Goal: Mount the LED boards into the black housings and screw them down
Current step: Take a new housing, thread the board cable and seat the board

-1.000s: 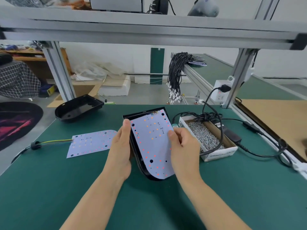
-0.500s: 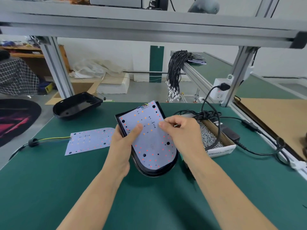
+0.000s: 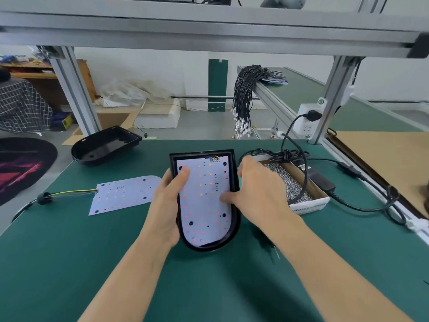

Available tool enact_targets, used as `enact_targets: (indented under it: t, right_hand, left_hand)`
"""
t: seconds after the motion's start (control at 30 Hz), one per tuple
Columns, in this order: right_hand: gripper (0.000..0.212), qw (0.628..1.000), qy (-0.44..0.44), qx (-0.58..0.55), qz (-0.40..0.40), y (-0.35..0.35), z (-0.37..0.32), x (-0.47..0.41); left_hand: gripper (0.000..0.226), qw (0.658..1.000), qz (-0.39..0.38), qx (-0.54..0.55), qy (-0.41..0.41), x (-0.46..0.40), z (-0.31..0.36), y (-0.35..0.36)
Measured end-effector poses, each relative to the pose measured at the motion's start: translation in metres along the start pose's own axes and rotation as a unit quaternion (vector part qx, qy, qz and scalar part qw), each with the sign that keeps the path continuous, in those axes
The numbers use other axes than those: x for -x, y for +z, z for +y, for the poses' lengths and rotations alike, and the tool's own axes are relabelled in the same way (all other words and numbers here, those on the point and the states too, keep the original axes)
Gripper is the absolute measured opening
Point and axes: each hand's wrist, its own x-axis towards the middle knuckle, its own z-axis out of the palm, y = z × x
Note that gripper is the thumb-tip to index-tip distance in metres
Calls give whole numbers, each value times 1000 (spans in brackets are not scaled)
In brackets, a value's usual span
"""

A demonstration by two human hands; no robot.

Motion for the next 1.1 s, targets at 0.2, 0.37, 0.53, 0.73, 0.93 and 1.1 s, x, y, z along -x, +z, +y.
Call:
enact_targets:
  t: [0.2, 0.37, 0.53, 0.73, 0.93, 1.1]
  right_hand:
    - [16, 853, 73, -503, -115, 4, 14, 1]
    - [12, 820, 82, -559, -89, 7, 12, 4]
    - [11, 817, 83, -566, -77, 4, 8, 9]
    - [20, 815, 68, -576, -3, 9, 0, 15]
    - [24, 797, 61, -600, -12, 11, 4, 17]
    - [20, 793, 36, -606, -39, 7, 7, 19]
  left_hand:
    - [52, 999, -18, -17, -35, -2, 3, 0]
    - [18, 998, 15, -60, -5, -4, 3, 8]
    - [19, 994, 57, -83, 53, 0, 1, 18]
    - [3, 987, 79, -102, 91, 5, -1, 22]
    - [12, 995, 7, -92, 36, 8, 4, 15]
    - [29, 993, -71, -78, -51, 9, 14, 7]
